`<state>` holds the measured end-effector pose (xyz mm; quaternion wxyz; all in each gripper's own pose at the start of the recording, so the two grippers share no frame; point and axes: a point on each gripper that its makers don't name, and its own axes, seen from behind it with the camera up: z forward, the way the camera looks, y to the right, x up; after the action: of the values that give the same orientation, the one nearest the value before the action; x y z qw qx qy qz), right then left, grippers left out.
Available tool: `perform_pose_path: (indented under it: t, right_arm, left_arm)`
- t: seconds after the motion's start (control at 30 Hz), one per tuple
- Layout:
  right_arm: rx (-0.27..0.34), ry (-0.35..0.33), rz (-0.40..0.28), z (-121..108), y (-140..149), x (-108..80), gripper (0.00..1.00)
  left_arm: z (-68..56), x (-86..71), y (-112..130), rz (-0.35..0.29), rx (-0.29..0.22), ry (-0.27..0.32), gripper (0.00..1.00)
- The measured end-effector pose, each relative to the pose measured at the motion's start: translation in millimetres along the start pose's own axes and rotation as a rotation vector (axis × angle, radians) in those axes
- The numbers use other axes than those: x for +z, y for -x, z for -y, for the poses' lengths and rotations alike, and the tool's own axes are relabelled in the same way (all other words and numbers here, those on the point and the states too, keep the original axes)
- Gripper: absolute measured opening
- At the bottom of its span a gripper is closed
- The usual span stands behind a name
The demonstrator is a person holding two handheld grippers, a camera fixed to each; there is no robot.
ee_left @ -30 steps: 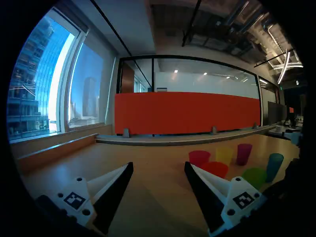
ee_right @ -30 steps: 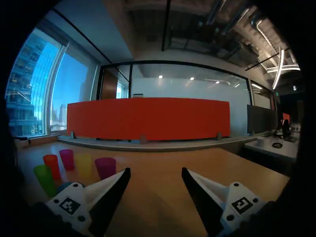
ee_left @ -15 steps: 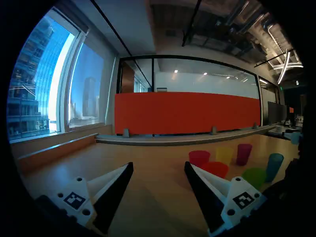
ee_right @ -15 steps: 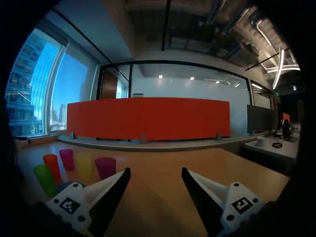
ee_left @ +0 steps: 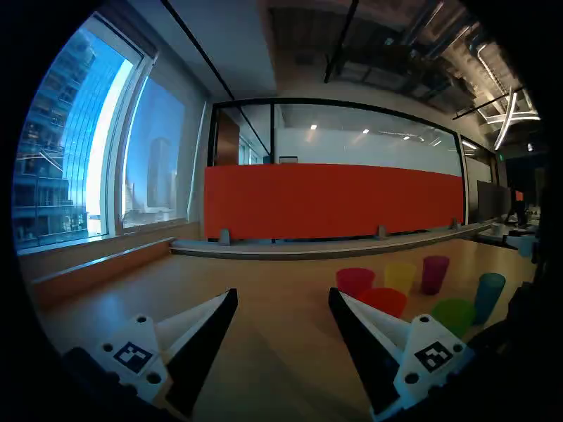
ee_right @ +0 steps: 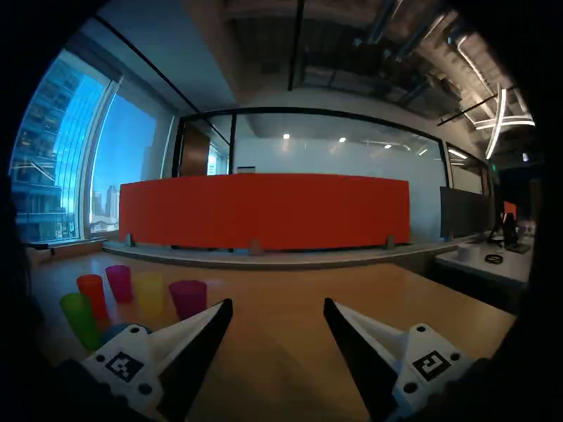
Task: Pour water
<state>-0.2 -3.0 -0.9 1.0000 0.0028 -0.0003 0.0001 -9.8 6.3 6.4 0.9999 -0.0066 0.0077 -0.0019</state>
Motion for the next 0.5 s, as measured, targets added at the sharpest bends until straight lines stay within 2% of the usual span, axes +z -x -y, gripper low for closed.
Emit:
perform_pose_path:
  t: [0.5]
  right_arm:
    - [-0.001, 0.000, 0.000, 0.7, -1.1, 0.2, 1.00]
  left_arm:
    - [-0.5, 0.3, -0.3, 0.000, 0.000, 0.000, 0.96]
